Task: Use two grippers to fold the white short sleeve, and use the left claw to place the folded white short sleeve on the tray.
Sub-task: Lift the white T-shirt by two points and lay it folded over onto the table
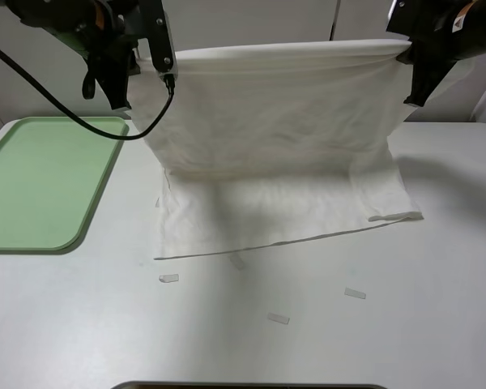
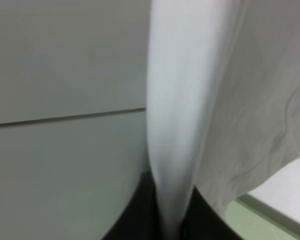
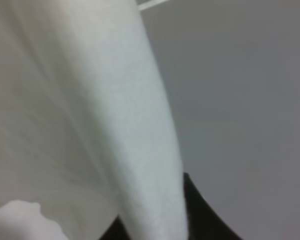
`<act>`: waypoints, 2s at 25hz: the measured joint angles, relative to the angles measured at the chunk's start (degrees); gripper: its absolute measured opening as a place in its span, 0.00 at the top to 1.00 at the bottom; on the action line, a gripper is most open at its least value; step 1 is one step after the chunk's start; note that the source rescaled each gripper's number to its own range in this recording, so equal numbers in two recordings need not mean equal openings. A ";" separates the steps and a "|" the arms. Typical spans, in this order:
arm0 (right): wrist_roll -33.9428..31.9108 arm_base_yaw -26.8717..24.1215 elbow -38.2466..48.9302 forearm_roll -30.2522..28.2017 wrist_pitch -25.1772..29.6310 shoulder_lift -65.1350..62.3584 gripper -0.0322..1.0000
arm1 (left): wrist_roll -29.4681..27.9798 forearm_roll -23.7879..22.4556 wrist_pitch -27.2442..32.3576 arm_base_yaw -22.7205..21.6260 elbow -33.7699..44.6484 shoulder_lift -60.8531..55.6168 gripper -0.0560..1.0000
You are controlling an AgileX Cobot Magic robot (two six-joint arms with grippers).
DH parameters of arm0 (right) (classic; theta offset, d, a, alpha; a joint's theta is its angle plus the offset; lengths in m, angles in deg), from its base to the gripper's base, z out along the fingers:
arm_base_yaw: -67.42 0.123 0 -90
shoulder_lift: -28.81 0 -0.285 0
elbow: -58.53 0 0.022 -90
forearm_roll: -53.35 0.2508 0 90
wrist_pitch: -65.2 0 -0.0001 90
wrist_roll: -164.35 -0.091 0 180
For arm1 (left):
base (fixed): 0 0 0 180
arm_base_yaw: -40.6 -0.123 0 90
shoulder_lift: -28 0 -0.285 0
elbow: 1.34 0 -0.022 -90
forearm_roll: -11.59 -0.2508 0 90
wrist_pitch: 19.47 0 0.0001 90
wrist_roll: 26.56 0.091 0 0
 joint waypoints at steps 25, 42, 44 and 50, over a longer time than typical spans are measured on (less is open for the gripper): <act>-0.23 -2.82 0.23 9.55 13.26 7.10 0.97 | -6.89 21.18 3.79 2.26 7.91 4.50 0.95; -1.54 -3.49 0.23 13.94 29.83 7.10 0.97 | -7.05 36.76 9.79 2.26 8.22 4.50 0.92; -1.54 -3.49 0.23 13.71 29.90 7.10 0.96 | -7.11 36.62 10.12 2.26 8.22 4.50 0.82; -6.63 -4.62 0.23 9.57 30.58 7.10 0.19 | -7.22 35.26 10.22 1.35 8.63 4.50 0.07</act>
